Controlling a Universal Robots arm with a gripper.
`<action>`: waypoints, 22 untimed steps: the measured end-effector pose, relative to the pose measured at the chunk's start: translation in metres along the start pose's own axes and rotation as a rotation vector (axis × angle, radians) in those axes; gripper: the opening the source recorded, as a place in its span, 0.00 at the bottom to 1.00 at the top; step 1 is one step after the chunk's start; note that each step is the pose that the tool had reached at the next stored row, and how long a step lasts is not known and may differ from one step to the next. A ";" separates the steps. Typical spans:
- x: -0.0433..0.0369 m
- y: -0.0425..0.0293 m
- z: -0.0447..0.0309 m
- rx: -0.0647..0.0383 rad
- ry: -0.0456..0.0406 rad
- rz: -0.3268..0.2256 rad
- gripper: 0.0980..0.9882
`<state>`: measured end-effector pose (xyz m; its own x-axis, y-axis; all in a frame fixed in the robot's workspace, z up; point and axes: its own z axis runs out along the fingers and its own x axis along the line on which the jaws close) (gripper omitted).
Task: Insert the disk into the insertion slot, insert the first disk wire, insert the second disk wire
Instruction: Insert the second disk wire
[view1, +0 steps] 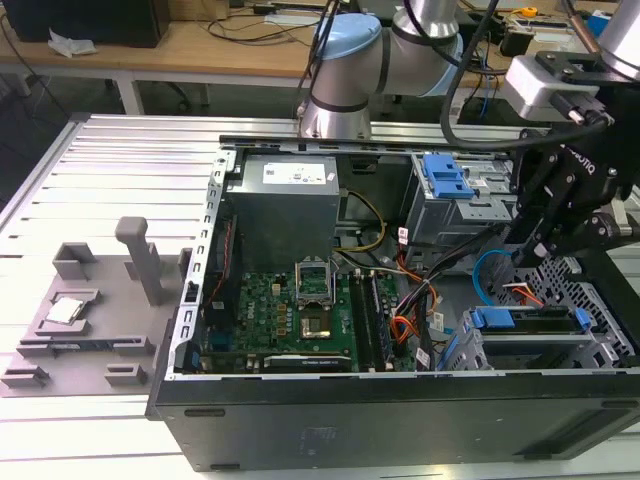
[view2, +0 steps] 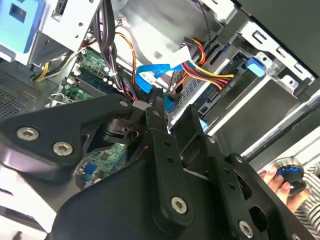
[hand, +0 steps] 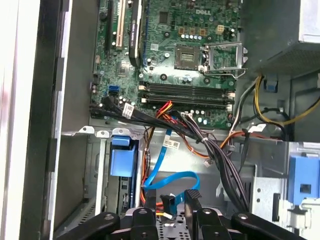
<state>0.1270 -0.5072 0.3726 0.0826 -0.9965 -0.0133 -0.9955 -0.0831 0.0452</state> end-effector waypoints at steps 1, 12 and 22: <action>-0.0013 0.0001 0.0010 0.000 0.0007 -0.013 0.30; -0.0022 0.0001 0.0056 -0.002 0.0146 -0.051 0.13; 0.0171 0.0017 0.0058 -0.002 0.0185 -0.051 0.07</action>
<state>0.1265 -0.5244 0.3666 0.1343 -0.9909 0.0028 -0.9898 -0.1341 0.0474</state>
